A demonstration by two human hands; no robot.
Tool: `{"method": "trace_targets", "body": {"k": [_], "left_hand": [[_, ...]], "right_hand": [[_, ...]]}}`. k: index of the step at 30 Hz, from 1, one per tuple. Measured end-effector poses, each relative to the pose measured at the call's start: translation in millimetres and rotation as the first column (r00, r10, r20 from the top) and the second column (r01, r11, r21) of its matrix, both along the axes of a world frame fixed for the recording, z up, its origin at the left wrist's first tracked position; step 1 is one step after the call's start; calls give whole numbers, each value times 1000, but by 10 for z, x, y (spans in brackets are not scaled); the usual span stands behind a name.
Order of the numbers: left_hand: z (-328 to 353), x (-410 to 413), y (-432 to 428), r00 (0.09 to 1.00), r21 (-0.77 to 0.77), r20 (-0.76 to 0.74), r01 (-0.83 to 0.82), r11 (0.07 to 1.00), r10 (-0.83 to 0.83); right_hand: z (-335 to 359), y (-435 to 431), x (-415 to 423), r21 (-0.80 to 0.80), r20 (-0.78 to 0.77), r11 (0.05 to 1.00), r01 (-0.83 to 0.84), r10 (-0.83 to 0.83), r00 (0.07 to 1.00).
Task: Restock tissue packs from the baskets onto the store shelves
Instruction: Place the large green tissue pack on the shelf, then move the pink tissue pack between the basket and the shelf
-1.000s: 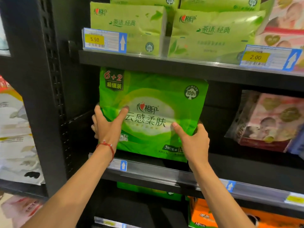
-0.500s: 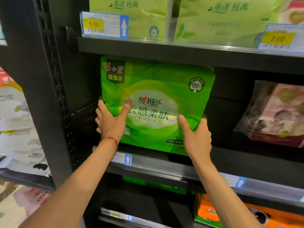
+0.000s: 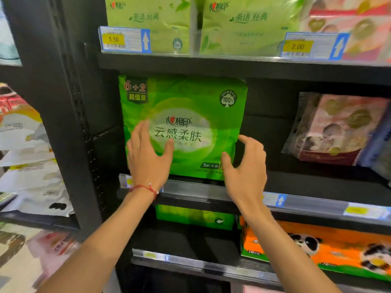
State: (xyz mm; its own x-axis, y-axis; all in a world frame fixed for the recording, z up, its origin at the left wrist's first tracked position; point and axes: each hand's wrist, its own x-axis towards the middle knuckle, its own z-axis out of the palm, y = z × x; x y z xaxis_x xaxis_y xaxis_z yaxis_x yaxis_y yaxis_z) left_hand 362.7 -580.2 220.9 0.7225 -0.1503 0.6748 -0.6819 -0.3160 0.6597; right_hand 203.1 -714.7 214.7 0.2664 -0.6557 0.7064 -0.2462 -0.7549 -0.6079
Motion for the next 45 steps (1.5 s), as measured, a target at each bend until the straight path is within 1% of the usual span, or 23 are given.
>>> {"method": "trace_targets", "body": {"k": [3, 6, 8, 12, 14, 18, 23, 28, 32, 38, 41, 45], "left_hand": [[-83, -204, 156, 980, 235, 191, 12, 972, -59], [-168, -368, 339, 936, 426, 337, -50, 903, -107], [-235, -481, 464, 917, 528, 376, -98, 843, -129], [-432, -750, 712, 891, 679, 412, -159, 717, -192], [-564, -911, 826, 888, 723, 403, -159, 672, -223], [-816, -1308, 998, 887, 772, 364, -117, 625, -283], [-1121, -1902, 1153, 881, 829, 303, -56, 557, -363], [-1395, -2517, 1250, 889, 873, 219, 5, 488, -401], [-1597, -2977, 1275, 879, 899, 145, 75, 431, -454], [-1825, -3655, 1059, 807, 930, 46, 180, 320, -589], [-1996, -4019, 830, 727, 935, -4, 246, 255, -687], [-2149, -4552, 373, 611, 932, -71, 321, 165, -789]], "right_hand": [[-44, 84, -153, -181, -119, 983, -3, -19, 993], [-82, 168, -342, -306, -244, 951, -33, -45, 969], [-140, 240, -488, -369, -331, 927, -66, -65, 941], [-314, 397, -817, -421, -494, 899, -119, -117, 862], [-426, 490, -1006, -426, -552, 894, -137, -136, 822], [-665, 683, -1434, -395, -634, 904, -165, -138, 761], [-966, 924, -2077, -336, -685, 928, -161, -124, 718], [-1278, 1093, -2770, -295, -732, 951, -95, -161, 662], [-1537, 1235, -3356, -222, -761, 974, -44, -145, 632], [-1919, 1363, -4202, -137, -793, 987, 85, -161, 588], [-2083, 1372, -4663, -88, -811, 979, 184, -178, 557], [-2253, 1276, -5314, -38, -831, 944, 327, -212, 515]]}}
